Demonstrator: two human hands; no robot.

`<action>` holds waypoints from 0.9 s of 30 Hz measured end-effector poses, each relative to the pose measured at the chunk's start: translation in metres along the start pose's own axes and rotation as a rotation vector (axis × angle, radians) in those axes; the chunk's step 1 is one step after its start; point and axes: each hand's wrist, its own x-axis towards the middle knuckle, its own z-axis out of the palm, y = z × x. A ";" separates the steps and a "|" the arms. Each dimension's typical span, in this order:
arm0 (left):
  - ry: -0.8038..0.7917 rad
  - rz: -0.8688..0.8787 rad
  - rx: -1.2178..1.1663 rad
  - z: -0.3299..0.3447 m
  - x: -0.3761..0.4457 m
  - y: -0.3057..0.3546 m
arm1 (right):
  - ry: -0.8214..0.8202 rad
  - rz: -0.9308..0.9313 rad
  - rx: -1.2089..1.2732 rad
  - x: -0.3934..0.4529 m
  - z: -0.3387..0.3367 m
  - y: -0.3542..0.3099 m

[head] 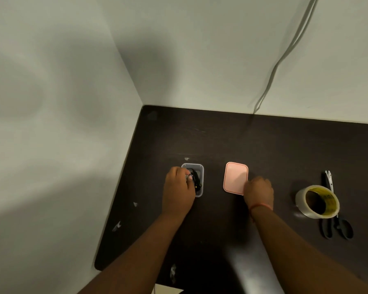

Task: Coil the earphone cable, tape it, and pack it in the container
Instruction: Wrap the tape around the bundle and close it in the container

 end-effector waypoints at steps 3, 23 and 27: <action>-0.005 0.013 0.000 0.003 0.000 0.002 | -0.090 0.029 -0.059 0.002 0.001 -0.006; -0.305 -0.504 -0.681 0.009 0.002 0.063 | 0.160 -1.000 0.163 -0.104 -0.027 -0.045; -0.231 -0.504 -0.486 0.000 0.019 0.043 | 0.072 -1.088 0.091 -0.105 -0.018 -0.045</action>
